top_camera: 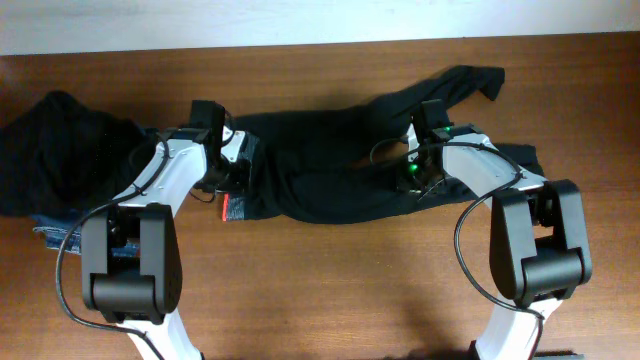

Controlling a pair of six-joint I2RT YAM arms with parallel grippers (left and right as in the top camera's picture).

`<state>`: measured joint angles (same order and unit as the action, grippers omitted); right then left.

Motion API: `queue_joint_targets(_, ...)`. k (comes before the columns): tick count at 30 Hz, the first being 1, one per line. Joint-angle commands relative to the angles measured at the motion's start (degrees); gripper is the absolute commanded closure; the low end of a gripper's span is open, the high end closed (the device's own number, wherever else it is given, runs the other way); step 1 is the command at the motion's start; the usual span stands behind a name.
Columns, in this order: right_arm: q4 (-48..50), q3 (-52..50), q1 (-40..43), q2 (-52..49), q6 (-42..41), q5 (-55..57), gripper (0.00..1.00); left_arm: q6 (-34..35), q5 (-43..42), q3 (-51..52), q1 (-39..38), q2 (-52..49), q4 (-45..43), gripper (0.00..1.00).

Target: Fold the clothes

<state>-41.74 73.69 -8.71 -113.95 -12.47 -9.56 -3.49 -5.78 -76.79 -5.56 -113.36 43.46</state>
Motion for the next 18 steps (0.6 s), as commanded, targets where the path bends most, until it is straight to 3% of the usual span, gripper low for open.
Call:
queue_joint_targets(1,0.87,-1.77,-0.26,-1.84,-0.31,-0.52,0.66,-0.94,4.76,0.74,0.35,0.55,-0.63,0.55)
queue_joint_targets(17,0.81,-1.79,-0.26,-1.84,-0.33,-0.52,0.67,-0.94,-4.52,3.50,0.31,-1.11,-5.03,0.56)
queue_joint_targets(18,0.81,-1.79,-0.26,-1.84,-0.33,-0.52,0.67,-0.94,-4.52,3.82,0.31,-1.62,-5.01,0.66)
